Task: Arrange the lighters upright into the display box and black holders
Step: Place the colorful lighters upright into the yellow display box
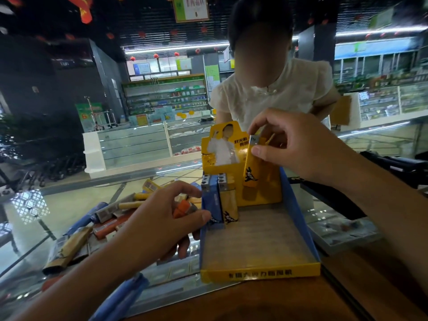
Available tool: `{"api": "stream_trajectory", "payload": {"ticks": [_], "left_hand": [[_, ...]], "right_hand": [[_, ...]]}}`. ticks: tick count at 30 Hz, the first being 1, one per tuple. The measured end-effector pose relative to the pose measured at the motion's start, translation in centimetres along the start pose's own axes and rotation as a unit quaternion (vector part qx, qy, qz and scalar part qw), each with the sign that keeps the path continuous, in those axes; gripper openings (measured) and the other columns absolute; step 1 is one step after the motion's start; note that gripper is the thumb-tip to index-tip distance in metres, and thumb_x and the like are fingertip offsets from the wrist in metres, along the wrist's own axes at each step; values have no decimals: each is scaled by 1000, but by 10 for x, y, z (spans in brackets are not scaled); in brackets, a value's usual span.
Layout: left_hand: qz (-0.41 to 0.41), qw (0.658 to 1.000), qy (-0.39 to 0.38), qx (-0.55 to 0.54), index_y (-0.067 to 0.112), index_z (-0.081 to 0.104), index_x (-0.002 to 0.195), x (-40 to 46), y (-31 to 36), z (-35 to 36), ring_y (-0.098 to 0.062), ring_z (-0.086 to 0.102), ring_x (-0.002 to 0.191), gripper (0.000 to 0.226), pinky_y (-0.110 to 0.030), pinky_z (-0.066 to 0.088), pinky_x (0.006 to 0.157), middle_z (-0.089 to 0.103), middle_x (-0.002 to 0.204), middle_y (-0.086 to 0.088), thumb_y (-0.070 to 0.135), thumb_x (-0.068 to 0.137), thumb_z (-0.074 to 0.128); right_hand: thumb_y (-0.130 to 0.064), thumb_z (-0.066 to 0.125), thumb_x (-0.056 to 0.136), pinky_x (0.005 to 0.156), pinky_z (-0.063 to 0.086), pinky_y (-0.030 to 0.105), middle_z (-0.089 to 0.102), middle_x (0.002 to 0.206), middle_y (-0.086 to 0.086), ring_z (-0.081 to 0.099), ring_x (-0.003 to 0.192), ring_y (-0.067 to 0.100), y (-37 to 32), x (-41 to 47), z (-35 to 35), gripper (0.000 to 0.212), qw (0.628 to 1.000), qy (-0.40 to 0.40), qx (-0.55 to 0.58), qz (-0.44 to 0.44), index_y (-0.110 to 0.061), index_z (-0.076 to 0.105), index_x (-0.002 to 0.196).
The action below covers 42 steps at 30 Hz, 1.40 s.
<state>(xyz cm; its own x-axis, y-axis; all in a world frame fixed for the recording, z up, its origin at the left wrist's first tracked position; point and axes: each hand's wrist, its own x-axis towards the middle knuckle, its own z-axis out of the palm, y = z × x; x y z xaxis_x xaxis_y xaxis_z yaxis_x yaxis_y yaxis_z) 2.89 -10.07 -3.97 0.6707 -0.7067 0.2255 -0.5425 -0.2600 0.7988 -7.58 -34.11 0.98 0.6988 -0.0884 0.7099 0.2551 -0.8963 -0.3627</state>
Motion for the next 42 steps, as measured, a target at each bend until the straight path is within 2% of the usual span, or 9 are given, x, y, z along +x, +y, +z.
{"api": "stream_trajectory", "payload": {"ticks": [4,7,11,22,28,34,38,40,42], "left_hand": [[-3,1000,-1,-15,32,53,110,1,0,1,-16,52,37,29,-24,37,33,69,68,-12,26,86,70],[-4,1000,2,-13,31,53,109,1,1,1,-18,53,37,30,-25,38,33,69,66,-11,25,86,71],[-1,1000,-5,-16,31,54,110,-1,3,1,-20,55,40,32,-26,41,34,69,68,-13,27,83,71],[8,1000,0,9,31,55,110,-2,3,1,-22,57,42,36,-29,45,37,69,66,-10,33,78,71],[13,1000,3,6,31,57,110,-3,3,0,-20,56,41,38,-28,45,36,69,66,-9,33,75,73],[25,999,30,32,34,65,106,-5,5,-4,-16,53,40,38,-26,43,38,69,64,-7,42,70,72],[32,997,66,19,33,69,99,-3,5,-5,-9,52,42,18,-17,40,41,66,60,-4,25,84,75],[37,996,79,-14,35,70,94,-2,4,-5,-10,53,48,16,-19,42,45,64,62,-6,22,86,73],[25,995,74,-64,39,70,92,-1,4,-7,-18,50,55,22,-26,42,49,63,69,-9,19,86,72]], "right_hand": [[-31,76,84,67,50,13,63,91,-18,62,79,-4,-4,-3,17,23,995,-57,-73,-29,-32,60,100],[-27,76,85,75,52,17,64,97,-15,60,85,-1,-7,-3,29,24,987,-87,-119,-64,-28,60,102],[-25,76,86,82,52,24,62,104,-12,57,93,3,-8,-3,34,25,985,-78,-140,-68,-25,61,106],[-23,77,83,76,53,33,57,99,-8,57,88,9,-8,-2,34,24,984,-59,-154,-63,-25,60,100],[-25,74,86,79,50,26,52,104,-10,54,91,6,-11,-5,35,23,979,-93,-175,-56,-28,58,102],[-18,74,87,82,47,23,45,108,-13,51,97,6,-9,-5,37,34,976,-111,-182,-42,-31,65,117],[-13,69,87,69,36,8,44,97,-16,46,82,-6,-10,-5,37,36,987,-50,-147,-37,-29,61,117],[-12,70,84,64,35,7,48,89,-12,46,74,-7,-16,-6,36,34,996,-6,-88,-32,-27,59,113],[-12,72,83,61,38,10,52,84,-6,49,68,-2,-24,-8,37,37,999,10,-16,-30,-26,57,113]]}}
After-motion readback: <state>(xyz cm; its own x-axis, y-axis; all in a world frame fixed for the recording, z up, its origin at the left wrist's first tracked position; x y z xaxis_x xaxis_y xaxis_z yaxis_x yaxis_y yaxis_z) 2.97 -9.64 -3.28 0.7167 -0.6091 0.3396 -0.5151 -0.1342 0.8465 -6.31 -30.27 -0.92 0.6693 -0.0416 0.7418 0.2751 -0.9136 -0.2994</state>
